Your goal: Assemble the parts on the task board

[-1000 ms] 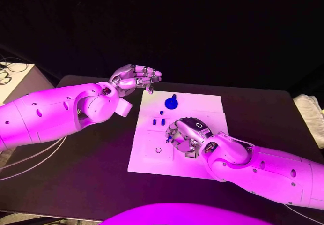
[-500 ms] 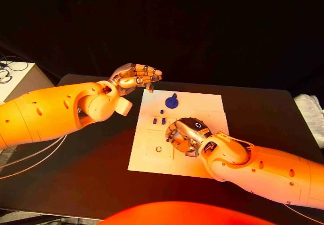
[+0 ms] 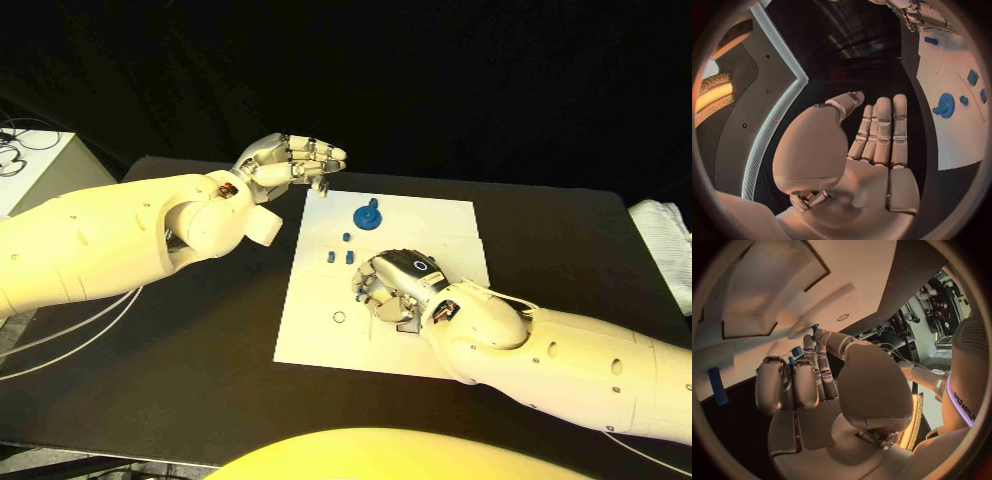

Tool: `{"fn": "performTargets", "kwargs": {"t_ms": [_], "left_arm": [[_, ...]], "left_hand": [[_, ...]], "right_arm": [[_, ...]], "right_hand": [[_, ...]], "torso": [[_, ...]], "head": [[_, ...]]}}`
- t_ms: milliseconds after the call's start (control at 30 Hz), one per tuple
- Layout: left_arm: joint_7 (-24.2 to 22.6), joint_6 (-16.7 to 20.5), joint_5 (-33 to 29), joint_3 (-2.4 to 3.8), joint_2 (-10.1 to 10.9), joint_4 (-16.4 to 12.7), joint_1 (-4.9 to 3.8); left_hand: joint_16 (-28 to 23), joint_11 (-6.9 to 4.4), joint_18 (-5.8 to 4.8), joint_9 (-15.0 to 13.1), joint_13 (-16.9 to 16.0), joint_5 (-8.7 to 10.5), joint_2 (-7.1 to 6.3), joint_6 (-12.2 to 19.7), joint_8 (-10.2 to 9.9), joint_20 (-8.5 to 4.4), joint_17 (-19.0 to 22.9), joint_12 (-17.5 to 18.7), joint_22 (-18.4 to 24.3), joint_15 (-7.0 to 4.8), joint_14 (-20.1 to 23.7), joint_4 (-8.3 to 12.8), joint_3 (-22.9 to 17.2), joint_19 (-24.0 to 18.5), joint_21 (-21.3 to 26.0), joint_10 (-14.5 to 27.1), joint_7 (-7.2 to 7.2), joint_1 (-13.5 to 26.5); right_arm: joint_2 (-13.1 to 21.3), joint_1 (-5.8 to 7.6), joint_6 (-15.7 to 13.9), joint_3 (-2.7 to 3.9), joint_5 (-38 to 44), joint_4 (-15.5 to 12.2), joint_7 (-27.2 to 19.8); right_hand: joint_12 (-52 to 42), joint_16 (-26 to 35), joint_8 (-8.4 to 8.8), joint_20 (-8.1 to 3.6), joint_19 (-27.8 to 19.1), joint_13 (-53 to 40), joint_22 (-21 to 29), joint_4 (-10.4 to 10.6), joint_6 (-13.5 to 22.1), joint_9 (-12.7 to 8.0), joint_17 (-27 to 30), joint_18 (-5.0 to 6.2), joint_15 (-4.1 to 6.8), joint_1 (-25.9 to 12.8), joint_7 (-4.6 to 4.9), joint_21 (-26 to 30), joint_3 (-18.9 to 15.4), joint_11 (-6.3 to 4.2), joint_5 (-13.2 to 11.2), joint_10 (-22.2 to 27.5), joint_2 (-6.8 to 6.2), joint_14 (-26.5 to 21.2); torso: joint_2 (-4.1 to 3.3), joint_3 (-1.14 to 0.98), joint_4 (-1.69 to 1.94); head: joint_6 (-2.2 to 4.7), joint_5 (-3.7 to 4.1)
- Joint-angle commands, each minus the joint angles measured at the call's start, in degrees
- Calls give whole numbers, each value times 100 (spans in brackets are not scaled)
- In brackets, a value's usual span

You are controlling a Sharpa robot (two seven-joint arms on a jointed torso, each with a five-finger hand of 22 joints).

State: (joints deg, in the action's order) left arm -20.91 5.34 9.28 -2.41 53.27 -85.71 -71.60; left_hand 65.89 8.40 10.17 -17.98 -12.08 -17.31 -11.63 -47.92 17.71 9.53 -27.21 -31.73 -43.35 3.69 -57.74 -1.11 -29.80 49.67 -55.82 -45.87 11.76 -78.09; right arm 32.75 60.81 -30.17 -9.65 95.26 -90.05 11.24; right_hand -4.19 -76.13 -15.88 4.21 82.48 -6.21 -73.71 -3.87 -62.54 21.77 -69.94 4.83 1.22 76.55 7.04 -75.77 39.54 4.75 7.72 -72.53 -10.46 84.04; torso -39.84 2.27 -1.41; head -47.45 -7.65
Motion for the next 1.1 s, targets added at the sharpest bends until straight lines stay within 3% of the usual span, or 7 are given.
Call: {"fn": "performTargets", "kwargs": {"t_ms": [33,667,800,900,1100], "left_arm": [[-22,-65,-39,5,-2,-24,-3],[3,-80,-39,5,17,-22,-4],[8,-84,-39,5,17,-17,-4],[14,-88,-39,5,18,-14,-4],[28,-95,-39,5,17,0,-4]], "left_hand": [[-4,-8,41,-7,5,-19,29,37,23,-14,10,-32,5,25,32,33,5,38,32,48,-16,-13],[-4,-5,41,-8,16,-19,32,42,31,-12,16,-33,14,28,36,27,9,45,43,62,-14,-8],[-4,-5,41,-8,16,-19,32,42,31,-12,16,-33,14,28,36,27,9,45,43,62,-14,-8],[-4,-5,41,-8,16,-19,32,42,31,-12,16,-33,14,28,36,27,9,45,43,62,-14,-8],[-3,-4,41,-8,20,-19,34,44,34,-11,18,-34,17,29,37,24,10,47,47,67,-13,-6]], "right_arm": [[-27,-25,306,-26,185,28,104],[9,-29,317,-49,178,-26,-131],[29,-29,197,-53,159,-28,-149],[39,-29,93,-55,144,-35,-151],[61,-29,-139,-57,77,-53,-179]], "right_hand": [[-7,19,-20,1,27,-41,16,13,-13,11,14,-102,30,15,17,7,31,-158,36,-185,108,221],[73,19,128,91,-171,17,308,80,274,49,78,-28,-82,-272,109,313,-135,-35,184,228,-103,202],[61,163,203,163,-357,95,606,92,396,37,314,40,-158,-325,177,617,-151,56,182,580,-195,101],[38,507,250,232,-669,175,1077,85,480,31,824,151,-228,-327,224,1104,-193,132,176,932,-253,-141],[-53,932,444,341,-1274,227,1863,70,783,-36,1550,335,-335,-226,322,1975,-453,240,167,1597,-285,-649]], "torso": [[-3,3,1],[12,-2,-3],[11,-3,-6],[8,-6,-5],[6,-3,-5]], "head": [[-9,0],[-28,-7],[-23,-5],[-16,-5],[1,5]]}}
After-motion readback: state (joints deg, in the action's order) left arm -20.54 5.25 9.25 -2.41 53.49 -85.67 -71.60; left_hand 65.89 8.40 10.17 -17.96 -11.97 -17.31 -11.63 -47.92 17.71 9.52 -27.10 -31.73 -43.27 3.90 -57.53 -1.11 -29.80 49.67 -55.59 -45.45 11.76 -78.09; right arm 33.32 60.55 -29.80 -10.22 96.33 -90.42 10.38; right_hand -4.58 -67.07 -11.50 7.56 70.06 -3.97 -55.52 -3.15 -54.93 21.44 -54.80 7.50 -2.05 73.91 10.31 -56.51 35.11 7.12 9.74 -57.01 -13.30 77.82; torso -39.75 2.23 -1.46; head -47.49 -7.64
